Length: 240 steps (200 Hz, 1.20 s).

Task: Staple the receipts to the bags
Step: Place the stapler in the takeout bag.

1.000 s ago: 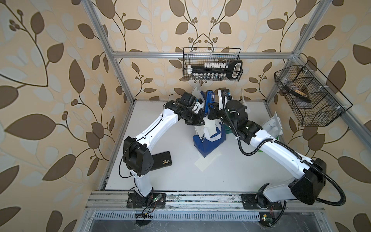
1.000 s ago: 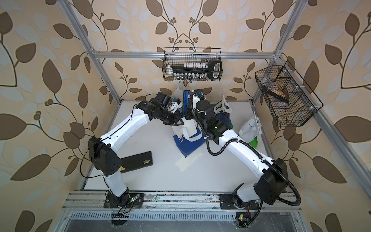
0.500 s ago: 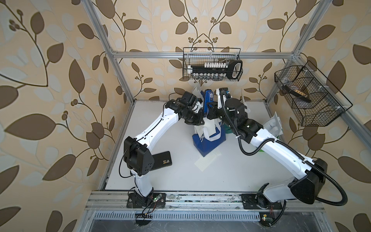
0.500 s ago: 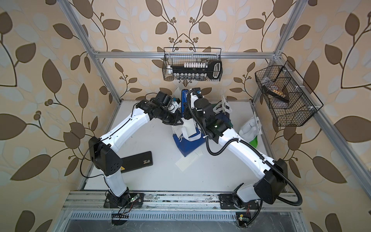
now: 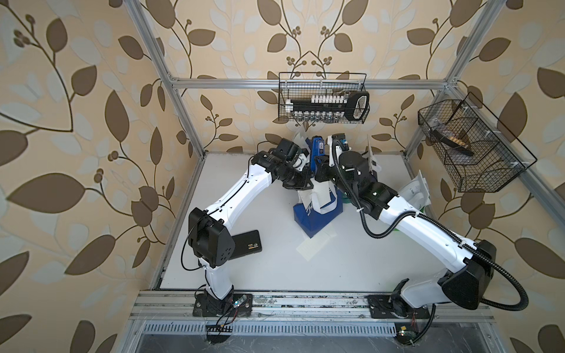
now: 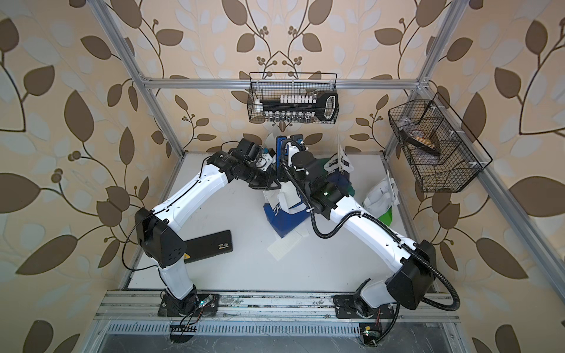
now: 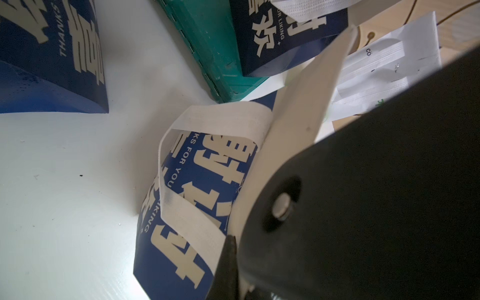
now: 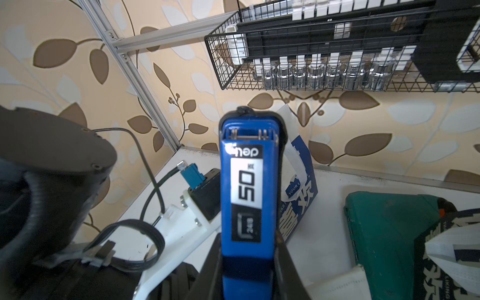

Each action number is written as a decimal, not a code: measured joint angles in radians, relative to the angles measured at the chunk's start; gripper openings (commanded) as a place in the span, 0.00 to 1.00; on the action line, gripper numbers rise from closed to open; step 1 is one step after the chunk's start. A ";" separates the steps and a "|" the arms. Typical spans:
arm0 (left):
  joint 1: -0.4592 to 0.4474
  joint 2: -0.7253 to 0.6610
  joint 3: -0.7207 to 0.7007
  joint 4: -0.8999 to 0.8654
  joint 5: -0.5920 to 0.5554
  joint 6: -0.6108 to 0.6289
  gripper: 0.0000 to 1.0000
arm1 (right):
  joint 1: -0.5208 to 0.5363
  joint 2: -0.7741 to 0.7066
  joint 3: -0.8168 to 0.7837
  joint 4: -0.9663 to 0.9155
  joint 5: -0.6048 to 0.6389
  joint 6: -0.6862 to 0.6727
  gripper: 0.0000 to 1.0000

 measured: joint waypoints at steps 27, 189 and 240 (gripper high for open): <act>0.001 0.000 0.000 0.007 0.015 -0.027 0.00 | 0.029 0.006 0.000 0.000 0.034 -0.015 0.00; 0.015 -0.001 -0.024 0.029 0.063 -0.040 0.00 | 0.058 -0.007 -0.100 0.033 0.127 -0.109 0.00; 0.015 -0.021 -0.080 0.062 0.055 0.061 0.00 | 0.058 -0.043 -0.167 0.056 0.111 -0.140 0.00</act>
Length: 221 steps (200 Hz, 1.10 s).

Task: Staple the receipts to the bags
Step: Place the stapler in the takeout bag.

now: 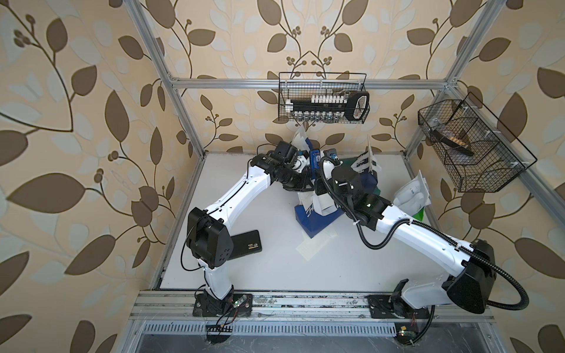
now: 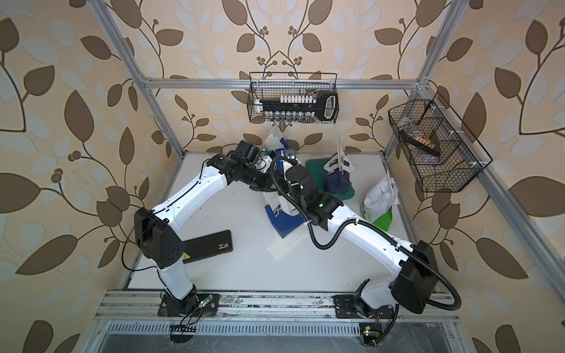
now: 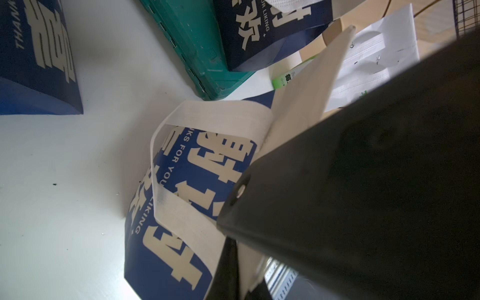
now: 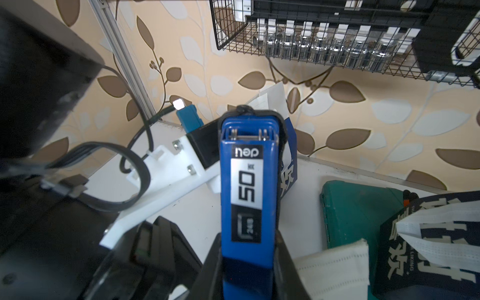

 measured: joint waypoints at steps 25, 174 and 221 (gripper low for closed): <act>0.000 -0.021 -0.027 0.015 -0.034 0.076 0.00 | -0.003 -0.003 -0.034 -0.001 0.005 -0.011 0.00; -0.002 -0.219 -0.400 0.431 -0.003 0.402 0.00 | -0.045 -0.124 -0.070 0.013 -0.252 -0.097 0.64; -0.002 -0.275 -0.443 0.417 0.055 0.580 0.00 | -0.283 -0.143 -0.035 -0.089 -0.603 -0.344 0.64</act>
